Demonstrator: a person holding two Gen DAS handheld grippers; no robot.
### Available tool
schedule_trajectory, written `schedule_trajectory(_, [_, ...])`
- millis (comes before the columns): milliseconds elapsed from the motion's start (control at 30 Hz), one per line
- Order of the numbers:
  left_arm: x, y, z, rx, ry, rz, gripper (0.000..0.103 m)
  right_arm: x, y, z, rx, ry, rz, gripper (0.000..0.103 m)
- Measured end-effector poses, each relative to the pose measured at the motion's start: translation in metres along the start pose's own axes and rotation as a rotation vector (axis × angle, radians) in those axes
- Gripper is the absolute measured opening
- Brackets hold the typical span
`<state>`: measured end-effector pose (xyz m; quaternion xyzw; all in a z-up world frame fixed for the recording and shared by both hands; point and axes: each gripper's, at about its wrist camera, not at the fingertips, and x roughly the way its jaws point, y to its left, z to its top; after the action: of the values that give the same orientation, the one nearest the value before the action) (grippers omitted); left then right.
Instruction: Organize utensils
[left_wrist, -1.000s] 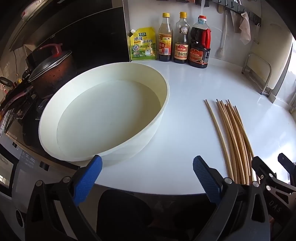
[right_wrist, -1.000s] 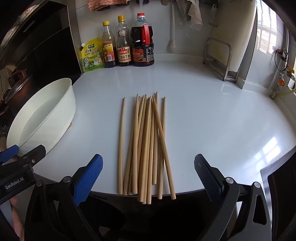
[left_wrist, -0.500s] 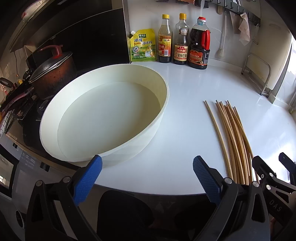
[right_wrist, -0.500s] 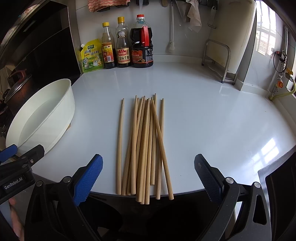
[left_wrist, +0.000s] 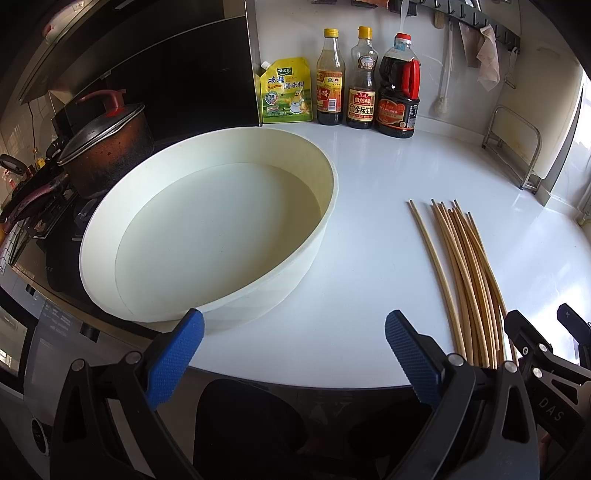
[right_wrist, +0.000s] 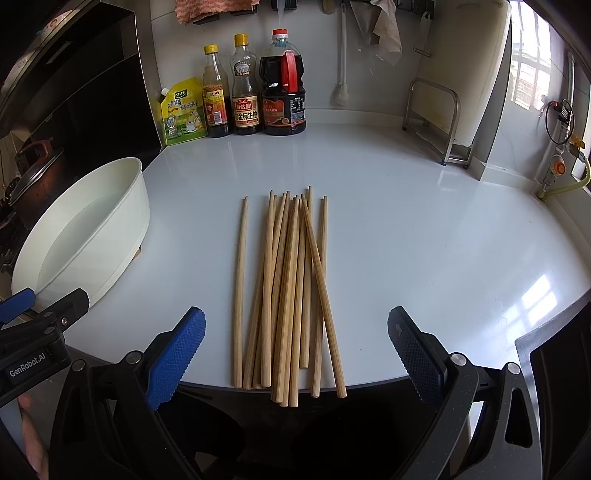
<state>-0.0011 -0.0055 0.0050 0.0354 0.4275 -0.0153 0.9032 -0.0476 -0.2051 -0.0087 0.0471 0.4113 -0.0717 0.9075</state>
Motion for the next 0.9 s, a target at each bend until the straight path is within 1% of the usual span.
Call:
schedule_trajectory(200, [0.0000,0.0004,0.0005,-0.001,0.000,0.001,0.097,-0.0021,0.0008,0.0043,0.001,0.000,0.001,0.095])
schedule_trajectory(900, [-0.0012,-0.0010,0.0008,0.000,0.001,0.000,0.097,-0.0014,-0.0013,0.0027,0.003,-0.001,0.002,0.095])
